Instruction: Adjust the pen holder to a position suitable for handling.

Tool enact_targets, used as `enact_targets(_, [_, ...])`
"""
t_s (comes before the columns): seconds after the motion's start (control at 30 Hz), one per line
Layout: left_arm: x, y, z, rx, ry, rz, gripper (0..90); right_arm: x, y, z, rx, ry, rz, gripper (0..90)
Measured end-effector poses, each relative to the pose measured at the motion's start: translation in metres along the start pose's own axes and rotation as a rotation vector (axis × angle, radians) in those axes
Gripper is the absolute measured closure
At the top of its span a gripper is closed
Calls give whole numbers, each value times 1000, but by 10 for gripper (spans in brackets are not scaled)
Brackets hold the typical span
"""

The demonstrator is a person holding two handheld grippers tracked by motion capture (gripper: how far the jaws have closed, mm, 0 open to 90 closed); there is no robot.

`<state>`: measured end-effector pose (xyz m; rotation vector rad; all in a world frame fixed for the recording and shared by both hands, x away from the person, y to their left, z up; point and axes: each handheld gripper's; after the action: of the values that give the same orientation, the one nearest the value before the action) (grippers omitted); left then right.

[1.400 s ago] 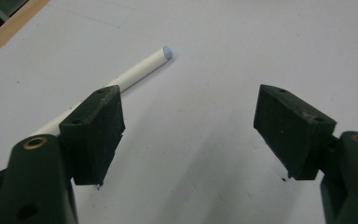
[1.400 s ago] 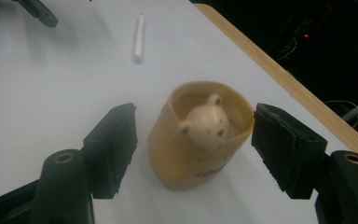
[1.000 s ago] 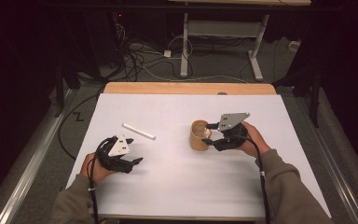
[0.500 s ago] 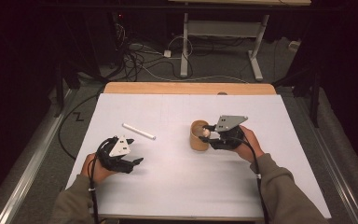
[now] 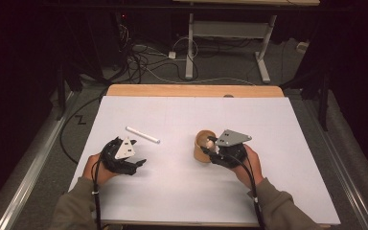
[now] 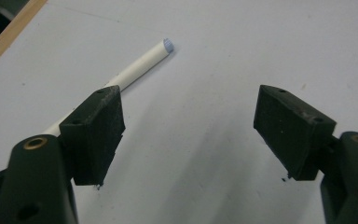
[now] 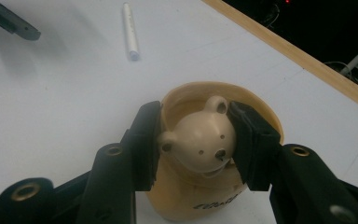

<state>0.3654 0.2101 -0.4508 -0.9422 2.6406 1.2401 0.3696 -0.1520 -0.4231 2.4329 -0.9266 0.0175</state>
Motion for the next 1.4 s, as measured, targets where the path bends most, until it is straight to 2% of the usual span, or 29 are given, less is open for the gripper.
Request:
enact_targets(0.1, [-2, 0, -3, -1, -18, -2, 233, -4, 1, 1, -9, -2, 5, 560])
enact_targets(0.13, [-4, -1, -6, -6, -21, 0, 233, -4, 3, 4, 5, -9, 8, 551])
enact_targets(0.2, [-8, -3, -9, -9, -28, 5, 233, -2, 6, 7, 30, -36, 10, 465])
enact_targets(0.3, [-15, -7, -15, -27, -47, 13, 233, 0, 11, 8, 54, -49, 15, 438])
enact_targets(0.37, [-21, -9, -19, -38, -60, 22, 233, 2, 19, 11, 72, -60, 14, 386])
enact_targets(0.4, [-25, -10, -22, -47, -69, 32, 233, 2, 19, 11, 72, -60, 14, 386])
enact_targets(0.43, [-30, -14, -28, -63, -80, 46, 234, 3, 27, 15, 90, -61, 13, 381])
enact_targets(0.47, [-30, -14, -28, -63, -80, 46, 248, 3, 27, 15, 90, -61, 13, 381])
enact_targets(0.53, [-37, -23, -39, -106, -113, 70, 253, 1, 40, 20, 84, -20, 15, 353])
enact_targets(0.57, [-37, -23, -39, -106, -113, 70, 256, 1, 40, 20, 84, -20, 15, 353])
enact_targets(0.63, [-42, -30, -47, -145, -134, 103, 260, 1, 53, 24, 86, 6, 18, 344])
enact_targets(0.67, [-46, -36, -51, -171, -147, 136, 277, 2, 65, 29, 92, 6, 14, 342])
enact_targets(0.7, [-46, -36, -51, -171, -147, 136, 278, 2, 68, 32, 90, 1, 19, 341])
enact_targets(0.73, [-51, -44, -55, -214, -159, 162, 283, 3, 72, 35, 87, -2, 29, 342])
enact_targets(0.83, [-59, -54, -62, -273, -173, 224, 327, 4, 81, 48, 59, -8, 44, 341])
enact_targets(0.9, [-64, -60, -67, -319, -205, 258, 351, 4, 85, 57, 38, -14, 44, 341])
enact_targets(0.93, [-64, -60, -67, -319, -205, 258, 360, 5, 87, 61, 30, -19, 44, 341])
enact_targets(0.97, [-66, -63, -71, -346, -219, 273, 370, 5, 88, 65, 25, -27, 46, 341])
enact_targets(1.0, [-70, -69, -77, -385, -237, 315, 389, 6, 91, 69, 19, -39, 44, 341])
enact_targets(1.07, [-73, -75, -84, -421, -259, 335, 403, 7, 93, 74, 8, -45, 51, 341])
enact_targets(1.1, [-73, -75, -84, -421, -259, 335, 416, 8, 95, 76, 7, -52, 50, 340])
enact_targets(1.27, [-77, -94, -91, -518, -310, 394, 457, 9, 102, 84, 2, -66, 50, 338])
enact_targets(1.4, [-76, -106, -91, -550, -345, 437, 509, 13, 109, 90, 6, -94, 56, 338])
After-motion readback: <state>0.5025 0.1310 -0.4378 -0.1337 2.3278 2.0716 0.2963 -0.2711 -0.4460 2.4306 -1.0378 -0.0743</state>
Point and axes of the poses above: each handheld gripper's, and its own axes: y roughly backward along the jaws, z roughly out of its underside, x roughly to its right, and after that the axes turned 4 degrees about x, right-handed
